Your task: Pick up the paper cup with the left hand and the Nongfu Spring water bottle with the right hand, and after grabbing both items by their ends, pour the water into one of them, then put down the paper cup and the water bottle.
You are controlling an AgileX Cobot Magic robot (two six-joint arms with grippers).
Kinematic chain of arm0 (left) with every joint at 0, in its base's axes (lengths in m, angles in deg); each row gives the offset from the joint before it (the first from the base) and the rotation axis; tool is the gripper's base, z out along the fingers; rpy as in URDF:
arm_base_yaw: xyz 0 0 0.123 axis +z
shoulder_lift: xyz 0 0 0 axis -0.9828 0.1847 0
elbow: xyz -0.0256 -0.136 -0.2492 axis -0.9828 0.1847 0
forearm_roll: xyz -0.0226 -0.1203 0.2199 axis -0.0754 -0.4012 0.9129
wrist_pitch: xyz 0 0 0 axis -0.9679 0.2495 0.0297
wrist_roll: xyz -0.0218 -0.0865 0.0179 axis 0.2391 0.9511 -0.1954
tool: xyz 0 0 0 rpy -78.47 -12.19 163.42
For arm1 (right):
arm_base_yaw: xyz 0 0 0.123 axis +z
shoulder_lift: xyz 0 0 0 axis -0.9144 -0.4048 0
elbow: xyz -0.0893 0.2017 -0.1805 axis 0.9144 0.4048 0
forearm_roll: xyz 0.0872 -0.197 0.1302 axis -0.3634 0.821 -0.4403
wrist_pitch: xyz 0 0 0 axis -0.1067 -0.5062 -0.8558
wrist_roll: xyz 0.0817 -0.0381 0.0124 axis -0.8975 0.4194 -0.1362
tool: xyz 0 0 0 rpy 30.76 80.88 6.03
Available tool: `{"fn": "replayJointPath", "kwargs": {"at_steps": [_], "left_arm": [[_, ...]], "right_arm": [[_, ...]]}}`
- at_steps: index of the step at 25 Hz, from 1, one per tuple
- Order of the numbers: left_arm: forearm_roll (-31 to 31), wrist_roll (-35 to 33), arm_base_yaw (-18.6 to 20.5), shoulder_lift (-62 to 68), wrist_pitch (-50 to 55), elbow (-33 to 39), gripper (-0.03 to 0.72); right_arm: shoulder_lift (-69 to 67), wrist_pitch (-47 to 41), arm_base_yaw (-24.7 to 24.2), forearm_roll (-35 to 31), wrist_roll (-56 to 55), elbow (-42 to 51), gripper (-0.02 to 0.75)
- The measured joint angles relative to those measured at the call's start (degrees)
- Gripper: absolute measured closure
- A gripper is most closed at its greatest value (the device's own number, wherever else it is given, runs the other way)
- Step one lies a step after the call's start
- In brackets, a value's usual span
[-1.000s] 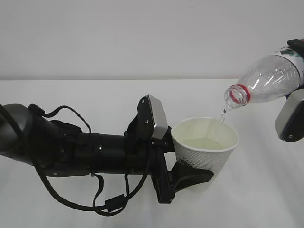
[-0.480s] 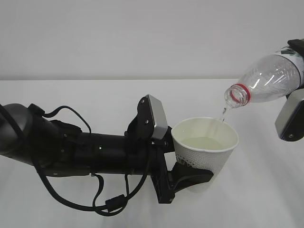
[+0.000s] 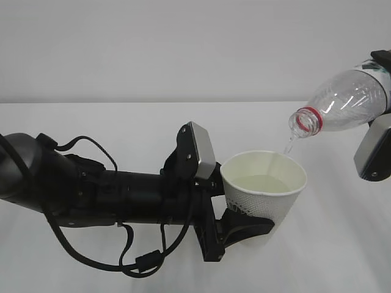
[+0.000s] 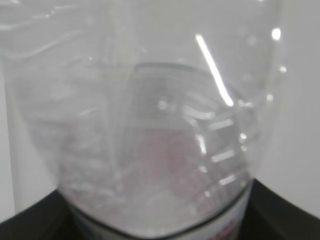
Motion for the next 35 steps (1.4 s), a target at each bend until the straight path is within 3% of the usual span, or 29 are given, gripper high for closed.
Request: {"fn": "replayJointPath", "kwargs": {"at_steps": [17, 35], "left_arm": [[-1.1, 0.0, 0.0, 0.0, 0.0, 0.0, 0.169], [-2.2, 0.0, 0.0, 0.0, -0.1, 0.0, 0.169]], "right_arm": [[0.0, 0.0, 0.0, 0.0, -2.8, 0.0, 0.255], [0.0, 0.0, 0.0, 0.0, -29.2, 0.0, 0.256]]}}
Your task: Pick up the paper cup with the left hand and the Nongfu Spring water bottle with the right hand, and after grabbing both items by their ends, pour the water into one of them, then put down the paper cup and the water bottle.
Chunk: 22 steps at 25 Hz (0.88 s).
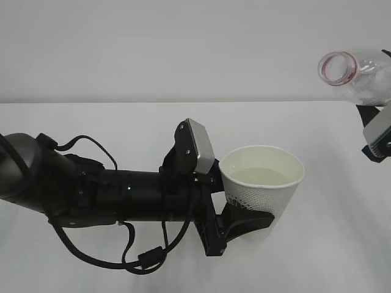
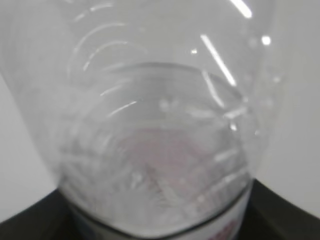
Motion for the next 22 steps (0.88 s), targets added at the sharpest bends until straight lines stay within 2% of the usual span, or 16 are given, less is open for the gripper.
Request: {"fn": "replayJointPath", "kwargs": {"at_steps": [12, 22], "left_arm": [[0.0, 0.0, 0.0, 0.0, -0.2, 0.0, 0.169], [0.0, 0.0, 0.0, 0.0, -0.2, 0.0, 0.169]], "right_arm": [[-4.5, -1.7, 0.0, 0.0, -28.8, 0.0, 0.256], [-7.5, 0.4, 0.0, 0.0, -41.1, 0.0, 0.256]]}}
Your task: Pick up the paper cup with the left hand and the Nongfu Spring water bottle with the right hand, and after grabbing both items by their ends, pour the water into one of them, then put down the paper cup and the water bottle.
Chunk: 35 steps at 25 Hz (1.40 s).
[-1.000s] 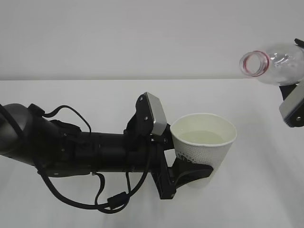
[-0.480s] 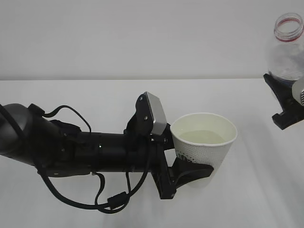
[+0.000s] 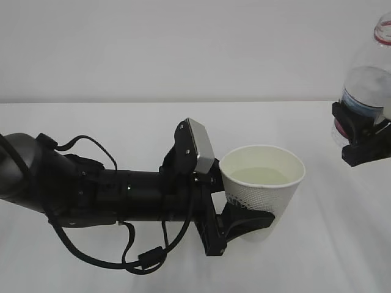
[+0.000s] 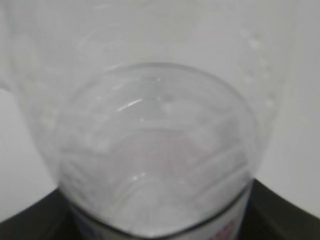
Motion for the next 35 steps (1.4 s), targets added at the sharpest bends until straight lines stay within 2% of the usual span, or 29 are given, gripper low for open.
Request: {"fn": "replayJointPath", "kwargs": {"at_steps": [11, 29, 35], "left_arm": [[0.0, 0.0, 0.0, 0.0, 0.0, 0.0, 0.169], [-0.3, 0.0, 0.0, 0.0, -2.5, 0.0, 0.169], [-2.7, 0.0, 0.0, 0.0, -2.6, 0.0, 0.169]], "right_arm": [[0.0, 1.2, 0.0, 0.0, -7.7, 0.0, 0.256], [-0.1, 1.2, 0.0, 0.0, -8.8, 0.0, 0.256], [-1.5, 1.3, 0.0, -0.2, -13.0, -0.1, 0.256]]}}
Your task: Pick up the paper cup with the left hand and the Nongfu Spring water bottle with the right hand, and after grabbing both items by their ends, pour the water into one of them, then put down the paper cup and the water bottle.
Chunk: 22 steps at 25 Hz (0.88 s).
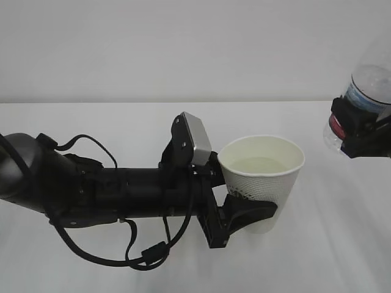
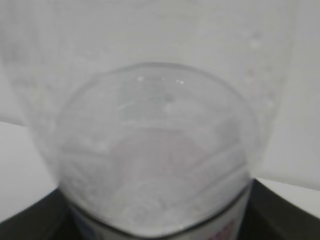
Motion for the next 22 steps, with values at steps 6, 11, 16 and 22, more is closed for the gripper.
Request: {"fn": "replayJointPath", "kwargs": {"at_steps": [6, 11, 16, 22], "left_arm": [[-0.1, 0.0, 0.0, 0.0, 0.0, 0.0, 0.169], [-0.2, 0.0, 0.0, 0.0, 0.2, 0.0, 0.169], [-2.2, 0.0, 0.0, 0.0, 0.5, 0.0, 0.169], [-5.1, 0.0, 0.0, 0.0, 0.8, 0.0, 0.169]], "right_arm": [[-4.5, 0.0, 0.0, -0.2, -1.2, -0.5, 0.256], [-7.0, 0.0, 0.0, -0.4, -1.4, -0.5, 0.256], [-8.8, 0.0, 0.0, -2.2, -1.4, -0.5, 0.256], [-11.1, 0.0, 0.0, -3.2, -1.4, -0.9, 0.256]]}}
